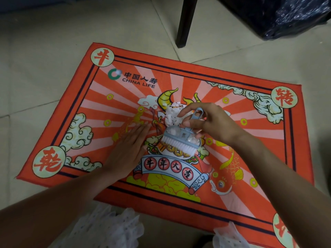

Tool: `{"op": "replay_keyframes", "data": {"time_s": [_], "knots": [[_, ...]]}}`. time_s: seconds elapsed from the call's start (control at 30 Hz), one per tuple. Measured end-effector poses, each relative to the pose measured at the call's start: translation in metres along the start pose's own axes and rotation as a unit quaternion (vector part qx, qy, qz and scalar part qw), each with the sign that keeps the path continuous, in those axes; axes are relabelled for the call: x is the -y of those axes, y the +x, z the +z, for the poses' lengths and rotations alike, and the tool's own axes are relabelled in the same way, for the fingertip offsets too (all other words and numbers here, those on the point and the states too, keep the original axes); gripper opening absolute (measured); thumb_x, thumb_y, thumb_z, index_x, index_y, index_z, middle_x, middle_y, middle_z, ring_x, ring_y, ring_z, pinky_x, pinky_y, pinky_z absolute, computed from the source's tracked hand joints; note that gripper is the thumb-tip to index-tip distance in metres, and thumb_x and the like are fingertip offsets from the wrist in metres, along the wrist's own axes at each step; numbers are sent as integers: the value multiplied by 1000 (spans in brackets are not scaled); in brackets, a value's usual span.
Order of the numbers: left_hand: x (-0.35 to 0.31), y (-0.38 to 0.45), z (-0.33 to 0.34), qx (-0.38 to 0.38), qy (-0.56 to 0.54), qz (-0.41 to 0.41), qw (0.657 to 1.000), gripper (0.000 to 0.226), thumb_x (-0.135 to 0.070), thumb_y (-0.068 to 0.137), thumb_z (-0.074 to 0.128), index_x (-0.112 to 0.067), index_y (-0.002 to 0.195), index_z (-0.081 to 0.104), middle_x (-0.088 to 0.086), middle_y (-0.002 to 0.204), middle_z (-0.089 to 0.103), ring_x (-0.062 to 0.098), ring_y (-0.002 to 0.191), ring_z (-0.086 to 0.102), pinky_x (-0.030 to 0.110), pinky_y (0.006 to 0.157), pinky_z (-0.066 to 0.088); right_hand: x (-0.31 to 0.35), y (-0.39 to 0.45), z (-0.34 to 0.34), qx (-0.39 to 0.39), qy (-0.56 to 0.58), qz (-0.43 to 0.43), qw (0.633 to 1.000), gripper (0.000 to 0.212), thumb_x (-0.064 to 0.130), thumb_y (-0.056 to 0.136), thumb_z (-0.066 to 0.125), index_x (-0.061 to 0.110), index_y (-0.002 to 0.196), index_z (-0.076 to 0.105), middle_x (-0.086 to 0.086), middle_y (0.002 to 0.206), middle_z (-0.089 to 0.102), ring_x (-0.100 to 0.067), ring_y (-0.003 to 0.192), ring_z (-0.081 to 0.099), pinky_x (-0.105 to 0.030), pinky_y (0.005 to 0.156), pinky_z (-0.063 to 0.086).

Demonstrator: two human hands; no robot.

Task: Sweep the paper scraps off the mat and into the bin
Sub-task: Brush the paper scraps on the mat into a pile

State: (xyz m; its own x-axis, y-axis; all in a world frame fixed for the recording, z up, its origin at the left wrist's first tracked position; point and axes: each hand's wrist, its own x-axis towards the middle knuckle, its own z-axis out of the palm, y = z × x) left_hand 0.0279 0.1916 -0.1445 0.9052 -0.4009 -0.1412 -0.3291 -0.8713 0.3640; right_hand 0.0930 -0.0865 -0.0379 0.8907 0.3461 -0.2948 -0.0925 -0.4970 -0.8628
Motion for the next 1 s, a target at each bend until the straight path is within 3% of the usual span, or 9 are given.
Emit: {"op": "replay_keyframes", "data": {"time_s": [0.3, 0.43, 0.5, 0.6, 0.7, 0.83, 1.0], "knots": [[3, 0, 1, 6, 16, 3, 1000, 61, -46, 102, 14, -27, 156, -7, -10, 163, -5, 4, 149, -8, 25, 118, 3, 23, 6, -10, 44, 18, -11, 999, 21, 10, 90, 69, 21, 108, 70, 0, 91, 76, -12, 61, 65, -25, 56, 56], [2, 0, 1, 9, 5, 0, 1000, 61, -48, 101, 12, -29, 156, -7, -12, 162, -5, 0, 147, -12, 24, 117, 2, 18, 1, -4, 87, -42, -18, 995, 17, 14, 91, 69, 21, 107, 70, 6, 85, 75, -16, 63, 69, -32, 59, 61], [1, 0, 0, 10, 3, 2, 1000, 61, -48, 101, 11, -30, 156, -8, -13, 162, -6, 0, 147, -12, 24, 117, 2, 12, 2, -3, 70, -75, -21, 995, 15, 14, 91, 70, 22, 103, 71, 11, 78, 73, -15, 64, 69, -35, 62, 61], [2, 0, -1, 11, 8, 4, 1000, 62, -48, 100, 10, -29, 156, -8, -13, 162, -8, 0, 147, -13, 24, 117, 1, 11, 6, -4, 42, -77, -26, 996, 13, 11, 89, 71, 20, 98, 72, 6, 84, 75, -8, 68, 69, -31, 62, 60], [4, 0, 1, 15, 30, 15, 999, 60, -46, 102, 11, -28, 156, -10, -11, 163, -9, 3, 148, -13, 26, 118, 2, 13, 11, -4, 34, -80, -41, 995, 12, 12, 88, 71, 20, 96, 71, 3, 87, 75, -19, 75, 72, -35, 65, 61], [9, 1, 2, 20, 40, 29, 999, 60, -45, 103, 12, -26, 156, -9, -8, 165, -7, 8, 150, -10, 31, 121, 7, 14, 19, -4, 20, -98, -53, 994, 12, 15, 87, 72, 25, 93, 70, 4, 84, 74, -24, 70, 72, -46, 69, 59], [9, 1, 3, 20, 43, 28, 998, 60, -46, 103, 10, -26, 156, -9, -8, 164, -8, 7, 149, -12, 30, 121, 6, 17, 23, -5, 16, -96, -53, 994, 12, 11, 87, 71, 21, 95, 71, 2, 86, 74, -20, 75, 71, -39, 64, 61]]}}
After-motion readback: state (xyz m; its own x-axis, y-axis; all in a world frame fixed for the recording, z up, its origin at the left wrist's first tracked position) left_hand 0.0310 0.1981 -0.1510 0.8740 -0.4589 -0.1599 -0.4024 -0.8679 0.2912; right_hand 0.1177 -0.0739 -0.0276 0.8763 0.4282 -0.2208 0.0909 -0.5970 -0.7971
